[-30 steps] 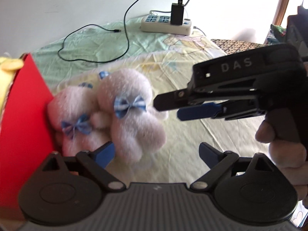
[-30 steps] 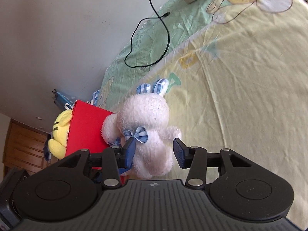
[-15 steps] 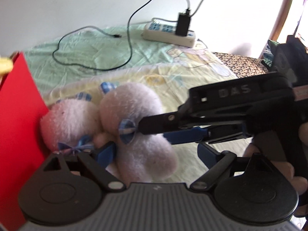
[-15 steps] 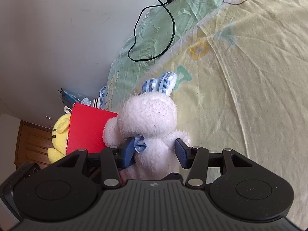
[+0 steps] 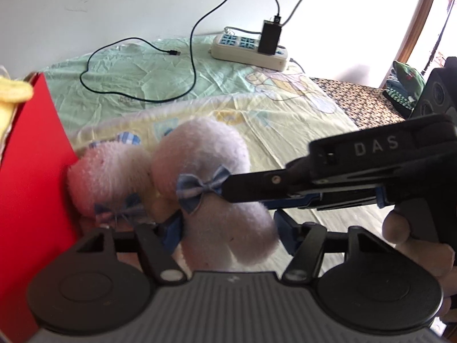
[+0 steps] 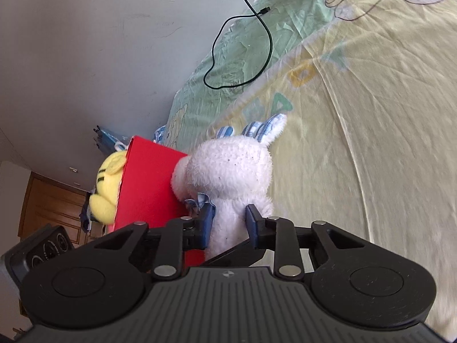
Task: Organize objects
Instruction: 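Grasp the white bunny plush with the right gripper and lift it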
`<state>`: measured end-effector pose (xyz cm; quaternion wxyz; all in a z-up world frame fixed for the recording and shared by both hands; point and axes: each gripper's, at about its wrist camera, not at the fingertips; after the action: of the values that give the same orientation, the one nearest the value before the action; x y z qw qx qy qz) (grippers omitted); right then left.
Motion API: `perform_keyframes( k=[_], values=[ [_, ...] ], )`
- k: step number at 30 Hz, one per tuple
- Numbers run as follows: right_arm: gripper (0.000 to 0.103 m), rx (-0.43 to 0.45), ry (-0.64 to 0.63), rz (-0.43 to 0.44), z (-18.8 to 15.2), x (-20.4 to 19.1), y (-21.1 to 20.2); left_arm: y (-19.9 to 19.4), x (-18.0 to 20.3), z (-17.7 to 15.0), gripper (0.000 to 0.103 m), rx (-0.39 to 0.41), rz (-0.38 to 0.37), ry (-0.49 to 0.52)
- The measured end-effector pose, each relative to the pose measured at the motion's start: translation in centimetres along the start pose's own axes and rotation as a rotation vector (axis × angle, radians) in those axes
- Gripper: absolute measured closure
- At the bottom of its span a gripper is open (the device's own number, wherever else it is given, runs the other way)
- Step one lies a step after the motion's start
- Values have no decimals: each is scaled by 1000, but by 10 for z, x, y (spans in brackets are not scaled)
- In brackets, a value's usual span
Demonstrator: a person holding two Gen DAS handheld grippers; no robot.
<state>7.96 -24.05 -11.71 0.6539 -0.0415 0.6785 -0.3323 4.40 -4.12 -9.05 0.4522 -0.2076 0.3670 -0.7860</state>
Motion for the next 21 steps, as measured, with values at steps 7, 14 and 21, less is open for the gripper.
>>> perform_keyframes(
  k=[7,14,21],
  values=[
    [75,-37,-11,-55,-39,11,-22,-15,26,-20,39,-35,-80,-16],
    [68,-51,-30,-92,-54,14,-26,-26,51,-53,39,-85,-127,-12],
    [44,15,-72,-125,-47,15,-19,-20,50,-44,23,-66,-65,23]
  ],
)
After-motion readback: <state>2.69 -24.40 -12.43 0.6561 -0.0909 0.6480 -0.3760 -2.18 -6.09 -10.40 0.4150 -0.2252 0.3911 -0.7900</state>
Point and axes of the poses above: each gripper's, at about its wrist camera, not at the fingertips, and y roughly the way its jaws point, x to its right, z to its top, and after that the axes turned 15 degrees about y, right-handed
